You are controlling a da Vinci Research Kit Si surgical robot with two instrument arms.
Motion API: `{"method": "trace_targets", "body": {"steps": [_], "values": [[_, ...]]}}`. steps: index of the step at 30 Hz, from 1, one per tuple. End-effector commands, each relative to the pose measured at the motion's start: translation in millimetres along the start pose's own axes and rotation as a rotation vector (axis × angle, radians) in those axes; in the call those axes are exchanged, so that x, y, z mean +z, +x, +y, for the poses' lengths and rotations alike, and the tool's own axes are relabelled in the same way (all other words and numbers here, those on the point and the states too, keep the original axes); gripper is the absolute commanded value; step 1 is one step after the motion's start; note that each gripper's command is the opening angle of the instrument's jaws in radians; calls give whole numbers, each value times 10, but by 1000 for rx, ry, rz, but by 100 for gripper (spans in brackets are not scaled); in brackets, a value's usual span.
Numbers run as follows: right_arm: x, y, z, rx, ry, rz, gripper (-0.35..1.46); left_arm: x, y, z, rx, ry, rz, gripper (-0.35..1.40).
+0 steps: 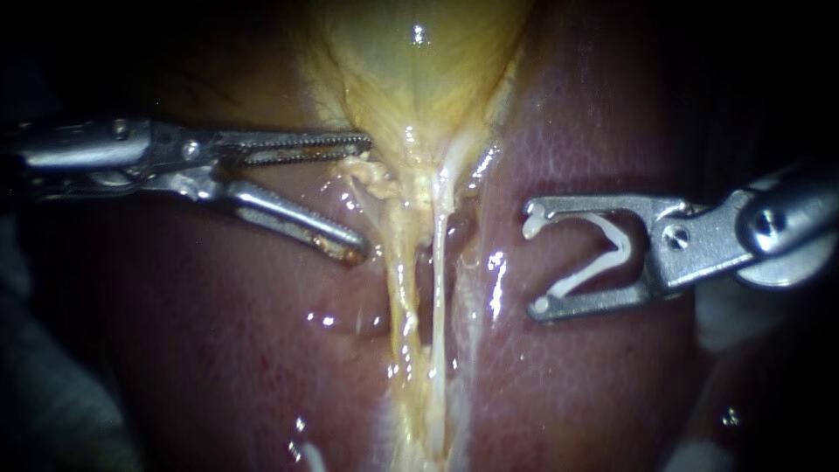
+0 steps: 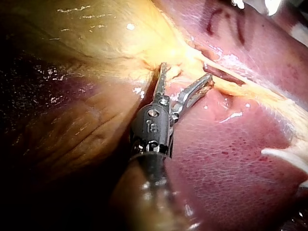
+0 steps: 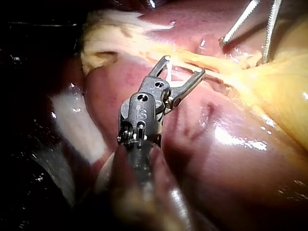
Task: Grabbing gallbladder
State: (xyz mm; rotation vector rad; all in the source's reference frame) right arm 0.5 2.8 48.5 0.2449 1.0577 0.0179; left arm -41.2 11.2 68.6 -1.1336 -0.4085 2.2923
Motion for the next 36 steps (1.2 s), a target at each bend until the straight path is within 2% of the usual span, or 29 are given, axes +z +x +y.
{"method": "trace_targets", "body": {"steps": [1,5,7,12,18,24,28,36], "values": [[0,0,0,0,0,0,50,1,-1,-1,1,0,-3,66],[0,0,0,0,0,0,50,2,-2,-6,2,4,-2,63],[0,0,0,0,0,0,50,2,-2,-6,-10,4,-2,53],[0,0,0,0,0,0,50,1,-2,-6,-64,4,-1,33],[0,0,0,0,0,0,50,-2,2,-7,-120,2,-1,19],[0,0,0,0,1,0,50,-5,1,-7,-155,8,1,-9],[-1,0,-1,-1,1,0,50,-7,0,-6,-172,7,1,-35],[-1,0,-1,-1,1,0,50,-16,7,6,-207,3,-8,-35]]}}
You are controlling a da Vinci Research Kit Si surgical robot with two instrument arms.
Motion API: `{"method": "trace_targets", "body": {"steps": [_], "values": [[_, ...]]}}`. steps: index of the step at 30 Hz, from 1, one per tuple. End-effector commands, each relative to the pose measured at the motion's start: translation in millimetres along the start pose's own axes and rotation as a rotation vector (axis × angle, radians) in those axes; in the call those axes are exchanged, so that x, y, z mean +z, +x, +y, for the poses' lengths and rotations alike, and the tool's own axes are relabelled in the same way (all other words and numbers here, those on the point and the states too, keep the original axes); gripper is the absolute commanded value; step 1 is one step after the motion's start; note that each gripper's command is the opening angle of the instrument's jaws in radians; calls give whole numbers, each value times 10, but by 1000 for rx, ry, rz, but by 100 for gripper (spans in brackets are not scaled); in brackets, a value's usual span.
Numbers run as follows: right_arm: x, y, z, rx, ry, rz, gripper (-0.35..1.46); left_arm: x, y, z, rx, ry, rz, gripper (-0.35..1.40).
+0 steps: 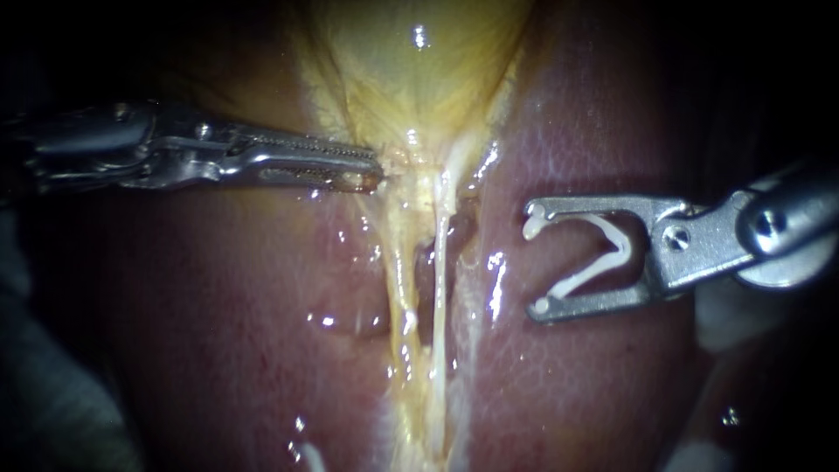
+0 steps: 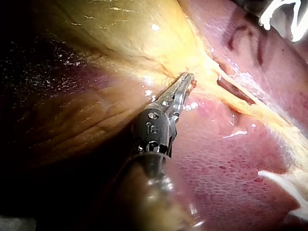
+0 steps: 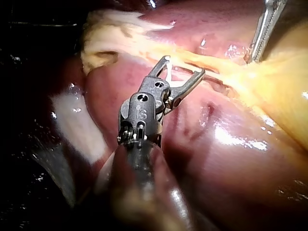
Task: Grabbing gallbladder
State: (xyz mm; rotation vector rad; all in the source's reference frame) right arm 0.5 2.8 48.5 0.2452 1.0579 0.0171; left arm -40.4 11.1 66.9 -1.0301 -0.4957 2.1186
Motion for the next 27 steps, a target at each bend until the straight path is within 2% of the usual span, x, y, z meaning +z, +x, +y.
{"method": "trace_targets", "body": {"steps": [1,11,17,18,27], "values": [[0,0,0,0,0,0,50,-2,2,3,-21,-10,-3,-35],[0,0,0,0,0,0,50,-25,23,27,-54,-30,-13,-35],[-1,0,0,0,0,0,50,-49,40,35,-63,-44,-21,-35],[-1,0,0,0,0,0,50,-55,44,36,-65,-52,-17,-35],[-1,0,0,0,0,0,50,-96,67,35,-81,-42,28,-35]]}}
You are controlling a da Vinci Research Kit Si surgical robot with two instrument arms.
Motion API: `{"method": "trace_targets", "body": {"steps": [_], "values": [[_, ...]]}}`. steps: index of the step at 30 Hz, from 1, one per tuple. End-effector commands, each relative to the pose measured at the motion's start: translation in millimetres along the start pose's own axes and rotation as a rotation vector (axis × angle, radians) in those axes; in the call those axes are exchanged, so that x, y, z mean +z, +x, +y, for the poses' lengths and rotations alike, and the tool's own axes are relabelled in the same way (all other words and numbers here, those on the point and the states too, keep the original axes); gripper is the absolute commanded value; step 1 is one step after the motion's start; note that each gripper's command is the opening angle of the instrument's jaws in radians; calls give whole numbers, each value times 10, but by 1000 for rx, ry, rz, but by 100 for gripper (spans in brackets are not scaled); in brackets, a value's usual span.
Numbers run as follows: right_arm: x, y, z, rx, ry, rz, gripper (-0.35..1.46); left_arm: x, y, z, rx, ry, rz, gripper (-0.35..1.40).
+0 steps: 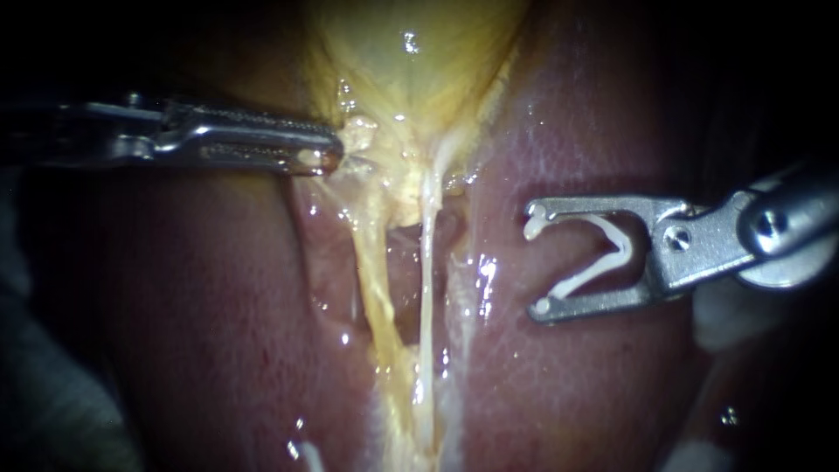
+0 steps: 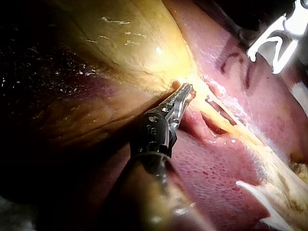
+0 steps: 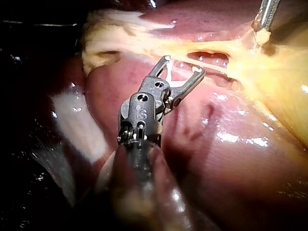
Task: Grabbing gallbladder
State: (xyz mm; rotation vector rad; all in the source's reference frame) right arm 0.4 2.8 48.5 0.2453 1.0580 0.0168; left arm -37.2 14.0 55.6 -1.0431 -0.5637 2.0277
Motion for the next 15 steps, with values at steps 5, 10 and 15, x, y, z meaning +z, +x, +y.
{"method": "trace_targets", "body": {"steps": [5,10,15], "values": [[0,0,0,0,0,0,50,-18,10,2,-14,9,19,-35],[0,0,0,0,0,0,50,-25,15,6,-14,12,28,-35],[0,0,0,0,0,0,50,-26,16,7,-15,12,31,-35]]}}
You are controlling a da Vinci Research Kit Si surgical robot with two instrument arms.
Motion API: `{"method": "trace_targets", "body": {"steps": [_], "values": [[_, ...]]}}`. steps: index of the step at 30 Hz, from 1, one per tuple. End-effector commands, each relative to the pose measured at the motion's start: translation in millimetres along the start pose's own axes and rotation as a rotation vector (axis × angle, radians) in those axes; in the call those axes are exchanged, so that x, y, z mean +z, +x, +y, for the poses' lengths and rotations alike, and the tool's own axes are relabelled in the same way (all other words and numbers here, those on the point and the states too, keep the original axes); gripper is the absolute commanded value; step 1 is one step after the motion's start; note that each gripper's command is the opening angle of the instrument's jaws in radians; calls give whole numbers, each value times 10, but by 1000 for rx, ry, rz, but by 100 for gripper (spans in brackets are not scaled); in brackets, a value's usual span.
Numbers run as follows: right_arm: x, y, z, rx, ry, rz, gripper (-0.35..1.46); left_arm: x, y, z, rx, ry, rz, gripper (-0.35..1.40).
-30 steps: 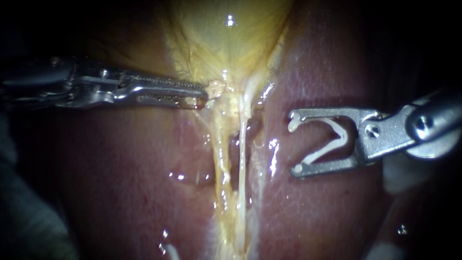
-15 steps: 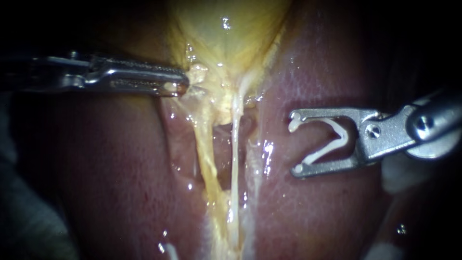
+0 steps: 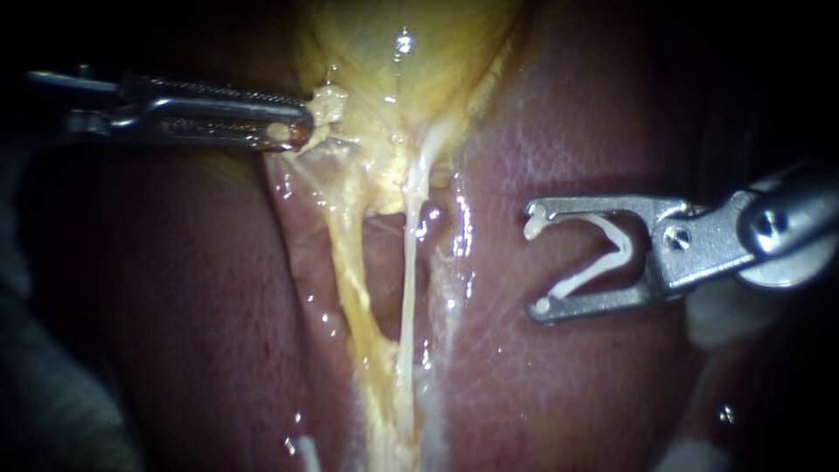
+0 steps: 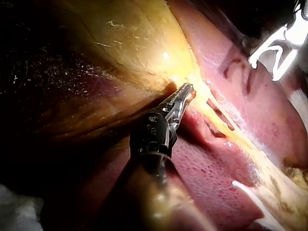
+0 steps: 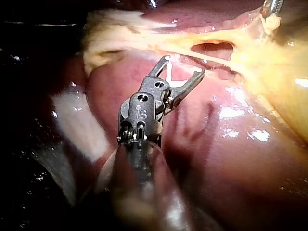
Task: Grabbing gallbladder
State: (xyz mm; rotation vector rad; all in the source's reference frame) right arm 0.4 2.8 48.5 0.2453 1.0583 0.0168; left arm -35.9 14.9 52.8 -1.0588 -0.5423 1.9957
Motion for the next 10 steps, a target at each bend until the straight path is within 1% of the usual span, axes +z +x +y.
{"method": "trace_targets", "body": {"steps": [1,10], "values": [[0,0,0,0,0,0,50,0,0,0,0,1,0,-35],[0,0,0,0,0,0,50,1,0,0,0,3,1,-35]]}}
